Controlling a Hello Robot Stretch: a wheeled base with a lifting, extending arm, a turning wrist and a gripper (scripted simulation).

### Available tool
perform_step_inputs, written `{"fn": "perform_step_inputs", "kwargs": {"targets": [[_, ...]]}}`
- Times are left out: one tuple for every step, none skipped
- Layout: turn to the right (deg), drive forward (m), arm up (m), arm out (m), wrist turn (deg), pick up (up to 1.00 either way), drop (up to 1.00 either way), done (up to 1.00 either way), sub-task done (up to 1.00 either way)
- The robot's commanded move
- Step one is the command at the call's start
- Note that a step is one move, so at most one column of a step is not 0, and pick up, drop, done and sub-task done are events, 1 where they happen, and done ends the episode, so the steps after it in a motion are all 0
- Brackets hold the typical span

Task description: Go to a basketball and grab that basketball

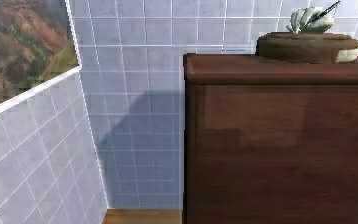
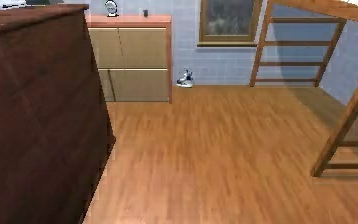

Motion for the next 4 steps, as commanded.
{"fn": "perform_step_inputs", "kwargs": {"targets": [[-45.0,0.00,0.00,0.00,0.0,0.00,0.00,0.00,0.00],[-45.0,0.00,0.00,0.00,0.0,0.00,0.00,0.00,0.00],[-45.0,0.00,0.00,0.00,0.0,0.00,0.00,0.00,0.00],[-42.0,0.00,0.00,0.00,0.0,0.00,0.00,0.00,0.00]]}}
